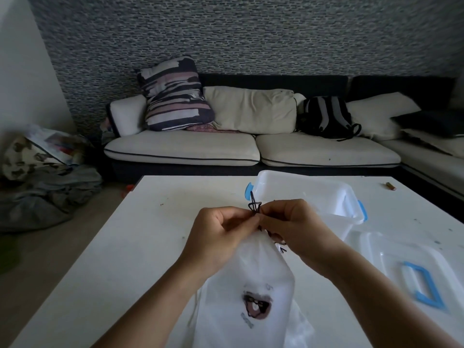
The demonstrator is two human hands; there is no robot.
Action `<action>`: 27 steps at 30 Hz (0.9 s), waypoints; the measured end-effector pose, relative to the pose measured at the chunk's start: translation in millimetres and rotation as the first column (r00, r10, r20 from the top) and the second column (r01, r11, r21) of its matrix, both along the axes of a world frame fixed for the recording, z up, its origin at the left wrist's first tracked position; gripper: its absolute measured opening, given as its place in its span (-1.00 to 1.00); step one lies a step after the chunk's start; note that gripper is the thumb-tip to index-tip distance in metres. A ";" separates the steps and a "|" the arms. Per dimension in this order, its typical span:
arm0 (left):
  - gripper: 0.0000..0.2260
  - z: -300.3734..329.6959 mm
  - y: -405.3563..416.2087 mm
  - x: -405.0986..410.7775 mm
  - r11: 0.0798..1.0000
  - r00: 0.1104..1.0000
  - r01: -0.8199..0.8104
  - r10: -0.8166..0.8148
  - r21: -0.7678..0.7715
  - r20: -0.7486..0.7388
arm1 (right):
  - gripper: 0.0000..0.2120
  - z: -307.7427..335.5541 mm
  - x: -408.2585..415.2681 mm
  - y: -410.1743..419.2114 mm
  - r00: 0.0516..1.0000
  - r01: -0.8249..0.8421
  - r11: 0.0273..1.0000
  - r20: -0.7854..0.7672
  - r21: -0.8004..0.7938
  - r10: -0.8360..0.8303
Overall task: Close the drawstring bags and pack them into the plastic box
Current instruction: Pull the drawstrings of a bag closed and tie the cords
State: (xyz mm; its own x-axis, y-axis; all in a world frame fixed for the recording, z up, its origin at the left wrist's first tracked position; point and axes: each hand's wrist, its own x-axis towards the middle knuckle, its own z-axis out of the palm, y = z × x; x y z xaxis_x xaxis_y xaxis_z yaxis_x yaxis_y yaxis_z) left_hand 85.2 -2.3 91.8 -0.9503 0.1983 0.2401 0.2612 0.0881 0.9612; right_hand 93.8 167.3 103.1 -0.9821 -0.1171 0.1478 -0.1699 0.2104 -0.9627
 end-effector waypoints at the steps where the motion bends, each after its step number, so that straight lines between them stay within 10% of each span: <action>1: -0.93 0.8 0.0 1.1 1.000 1.000 0.009 -0.009 0.016 0.019 | -0.79 0.7 0.8 -0.7 1.000 -0.007 1.000 0.005 0.005 0.007; 8: -0.93 0.1 -6.6 -4.3 1.000 0.984 0.014 -0.013 0.000 0.178 | -0.87 1.2 1.0 2.7 1.000 0.002 0.996 0.022 0.086 -0.004; 14: -0.95 -6.0 -2.7 -7.1 0.967 1.000 -0.027 0.026 -0.252 -0.006 | -0.86 -3.2 -1.1 -0.4 0.980 0.165 0.932 -0.161 0.323 -0.118; 27: -0.92 -2.0 2.2 -0.1 0.999 0.991 0.008 -0.014 0.048 0.136 | -0.84 4.4 4.0 0.8 0.996 0.087 0.996 -0.027 0.015 -0.087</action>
State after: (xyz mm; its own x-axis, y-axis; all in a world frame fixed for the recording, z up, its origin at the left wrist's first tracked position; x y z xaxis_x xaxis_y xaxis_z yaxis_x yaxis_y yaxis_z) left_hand 85.1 0.0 89.9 -0.9725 0.2004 0.1183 0.1287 0.0397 0.9909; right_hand 97.8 168.1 107.5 -0.9845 -0.0342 0.1720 -0.1752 0.2413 -0.9545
